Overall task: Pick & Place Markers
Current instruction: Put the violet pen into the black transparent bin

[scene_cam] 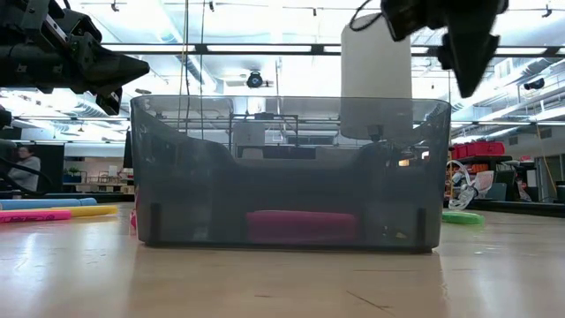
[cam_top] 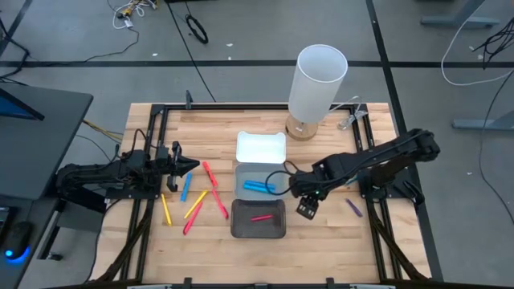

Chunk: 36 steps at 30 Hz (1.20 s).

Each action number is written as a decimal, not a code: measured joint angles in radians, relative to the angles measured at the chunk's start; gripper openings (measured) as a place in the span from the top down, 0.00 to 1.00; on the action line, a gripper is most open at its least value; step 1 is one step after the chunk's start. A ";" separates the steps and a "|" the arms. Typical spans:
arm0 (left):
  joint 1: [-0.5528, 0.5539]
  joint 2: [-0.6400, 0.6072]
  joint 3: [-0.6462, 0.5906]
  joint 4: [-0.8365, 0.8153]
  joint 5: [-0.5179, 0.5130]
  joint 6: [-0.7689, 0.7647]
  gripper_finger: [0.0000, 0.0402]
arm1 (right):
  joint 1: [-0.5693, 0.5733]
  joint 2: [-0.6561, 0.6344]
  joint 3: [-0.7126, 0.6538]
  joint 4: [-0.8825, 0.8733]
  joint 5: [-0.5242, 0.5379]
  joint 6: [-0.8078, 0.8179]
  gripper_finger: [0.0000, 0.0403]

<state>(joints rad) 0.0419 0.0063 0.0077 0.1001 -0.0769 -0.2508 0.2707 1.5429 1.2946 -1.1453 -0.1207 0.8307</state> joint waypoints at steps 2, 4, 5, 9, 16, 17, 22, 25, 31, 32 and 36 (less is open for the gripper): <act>0.000 0.000 0.000 0.000 0.000 0.000 0.94 | 0.000 -0.026 -0.031 0.001 0.000 0.002 0.48; 0.000 0.000 0.000 0.000 0.000 0.000 0.94 | 0.000 -0.048 -0.062 0.000 -0.003 0.018 0.48; 0.000 0.000 0.000 0.000 0.000 0.000 0.94 | 0.000 -0.059 -0.077 0.001 -0.003 0.027 0.48; 0.000 0.000 0.000 0.000 0.000 0.000 0.94 | 0.000 -0.108 -0.127 0.000 -0.004 0.034 0.48; 0.000 0.000 0.000 0.000 0.000 0.000 0.94 | 0.001 -0.190 -0.218 -0.001 -0.030 0.095 0.48; 0.000 0.000 0.000 0.000 0.000 0.000 0.94 | 0.001 -0.201 -0.230 -0.002 -0.030 0.104 0.48; 0.000 0.000 0.000 0.000 0.000 0.000 0.94 | 0.001 -0.254 -0.284 0.000 -0.030 0.133 0.48; 0.000 0.000 0.000 0.000 0.000 0.000 0.94 | 0.001 -0.279 -0.319 -0.004 -0.031 0.152 0.48; 0.000 0.000 0.000 0.000 0.000 0.000 0.94 | 0.002 -0.332 -0.386 -0.004 -0.056 0.160 0.48; 0.000 0.000 0.000 0.000 0.000 0.000 0.94 | 0.002 -0.341 -0.397 -0.004 -0.056 0.167 0.48; 0.000 0.000 0.000 0.000 0.000 0.000 0.94 | 0.002 -0.382 -0.440 -0.004 -0.056 0.224 0.48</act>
<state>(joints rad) 0.0418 0.0062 0.0077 0.1001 -0.0771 -0.2509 0.2726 1.1614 0.8543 -1.1496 -0.1768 1.0544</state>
